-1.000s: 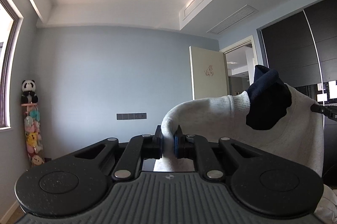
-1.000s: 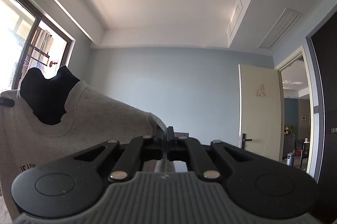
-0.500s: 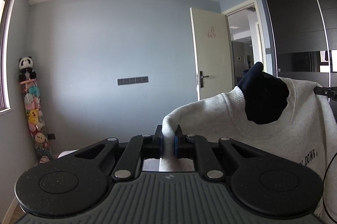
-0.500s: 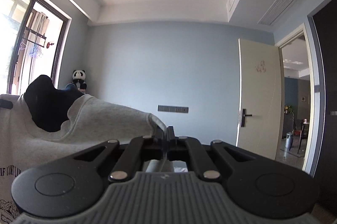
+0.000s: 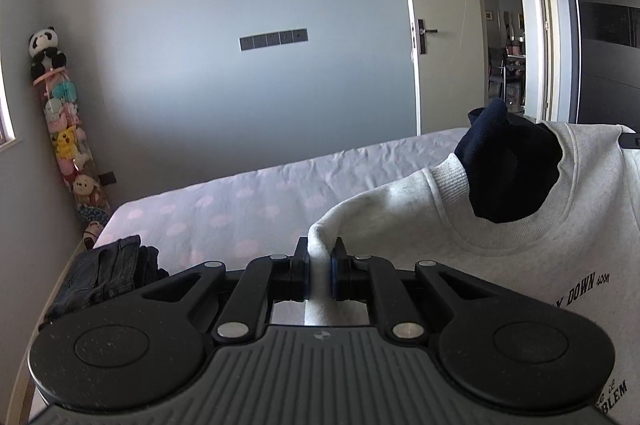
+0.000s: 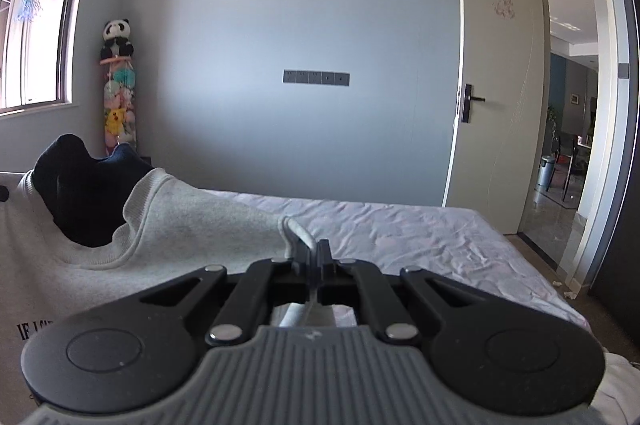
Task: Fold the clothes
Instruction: 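Lift the sweatshirt by the shoulders with both grippers and lower it onto the bed, then open both grippers to release the sweatshirt flat on the bed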
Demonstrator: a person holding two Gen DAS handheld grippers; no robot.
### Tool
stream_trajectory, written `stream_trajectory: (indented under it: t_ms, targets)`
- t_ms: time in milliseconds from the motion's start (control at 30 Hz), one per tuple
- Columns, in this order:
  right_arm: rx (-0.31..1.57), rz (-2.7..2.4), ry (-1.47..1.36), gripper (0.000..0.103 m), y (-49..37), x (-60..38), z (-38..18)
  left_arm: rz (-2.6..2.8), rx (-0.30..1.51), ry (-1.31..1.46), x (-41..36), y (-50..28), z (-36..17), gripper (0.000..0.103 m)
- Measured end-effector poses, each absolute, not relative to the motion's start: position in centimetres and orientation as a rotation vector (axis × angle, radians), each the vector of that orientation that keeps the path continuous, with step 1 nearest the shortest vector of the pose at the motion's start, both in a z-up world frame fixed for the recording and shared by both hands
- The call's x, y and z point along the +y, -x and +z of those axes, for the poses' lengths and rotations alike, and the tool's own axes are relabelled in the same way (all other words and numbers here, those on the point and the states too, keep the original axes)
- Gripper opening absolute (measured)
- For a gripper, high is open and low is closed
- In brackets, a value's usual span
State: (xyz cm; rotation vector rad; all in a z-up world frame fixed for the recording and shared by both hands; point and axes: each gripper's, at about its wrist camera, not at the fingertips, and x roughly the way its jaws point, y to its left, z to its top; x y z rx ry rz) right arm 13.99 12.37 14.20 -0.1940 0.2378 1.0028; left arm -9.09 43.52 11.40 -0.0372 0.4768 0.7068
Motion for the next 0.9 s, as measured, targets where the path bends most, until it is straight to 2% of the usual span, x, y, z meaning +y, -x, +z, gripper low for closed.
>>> stream_trajectory:
  t_ms: [233,467,700,900]
  targets:
    - [0.340,0.986,0.287,0.003,-21.2,23.0,8.0,0.754,0.600,0.075,52.3,2.6,4.8,0.010]
    - [0.448,0.945,0.385,0.003,-27.5,32.8,-1.0,0.791,0.725,0.111,58.5,-4.1,-4.2,0.011]
    - [0.512,0.906,0.418,0.003,-33.0,40.3,-7.5,0.834,0.796,0.165,63.2,-8.1,-10.4,0.011]
    - [0.654,0.862,0.451,0.003,-35.5,43.8,-13.7,0.841,0.867,0.248,65.6,-8.9,-16.4,0.014]
